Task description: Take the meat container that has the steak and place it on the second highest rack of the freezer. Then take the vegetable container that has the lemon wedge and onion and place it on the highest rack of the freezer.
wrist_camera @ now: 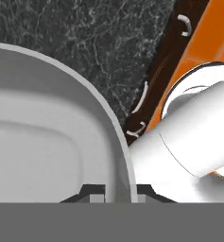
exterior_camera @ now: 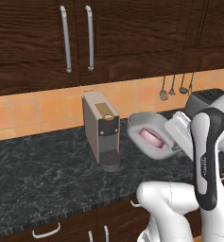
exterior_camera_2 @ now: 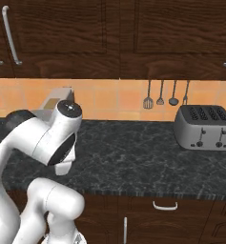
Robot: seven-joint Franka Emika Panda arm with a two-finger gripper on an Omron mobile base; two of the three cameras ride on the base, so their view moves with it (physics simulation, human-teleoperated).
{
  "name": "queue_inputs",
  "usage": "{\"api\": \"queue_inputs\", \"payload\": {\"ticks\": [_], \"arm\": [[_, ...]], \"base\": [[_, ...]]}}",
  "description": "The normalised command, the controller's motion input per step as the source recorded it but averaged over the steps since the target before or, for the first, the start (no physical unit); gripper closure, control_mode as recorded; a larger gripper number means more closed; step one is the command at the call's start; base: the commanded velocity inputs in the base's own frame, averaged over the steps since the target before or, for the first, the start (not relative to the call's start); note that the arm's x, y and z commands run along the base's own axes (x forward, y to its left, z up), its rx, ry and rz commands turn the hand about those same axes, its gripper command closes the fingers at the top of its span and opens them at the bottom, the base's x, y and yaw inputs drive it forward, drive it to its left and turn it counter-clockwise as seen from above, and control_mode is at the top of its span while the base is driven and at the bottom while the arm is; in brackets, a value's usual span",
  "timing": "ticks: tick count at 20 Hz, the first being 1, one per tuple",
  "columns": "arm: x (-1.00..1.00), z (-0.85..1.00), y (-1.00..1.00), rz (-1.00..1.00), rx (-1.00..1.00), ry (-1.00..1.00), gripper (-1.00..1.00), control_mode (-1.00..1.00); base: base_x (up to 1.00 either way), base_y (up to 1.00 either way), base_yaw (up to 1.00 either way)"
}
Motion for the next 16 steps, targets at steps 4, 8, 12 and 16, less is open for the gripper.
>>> {"api": "queue_inputs", "payload": {"ticks": [4,8,12,16], "arm": [[-0.42,0.95,0.11,0.27,-0.17,0.0,1.0,-1.0],[-0.5,0.53,0.0,0.22,-0.29,-0.01,1.0,-1.0],[-0.32,0.03,0.02,0.07,-0.08,-0.04,1.0,-1.0],[-0.34,0.0,0.0,0.0,0.0,-0.04,1.0,-1.0]], "base": [[0.0,0.0,0.0],[0.0,0.0,0.0],[0.0,0.0,0.0],[0.0,0.0,0.0]]}}
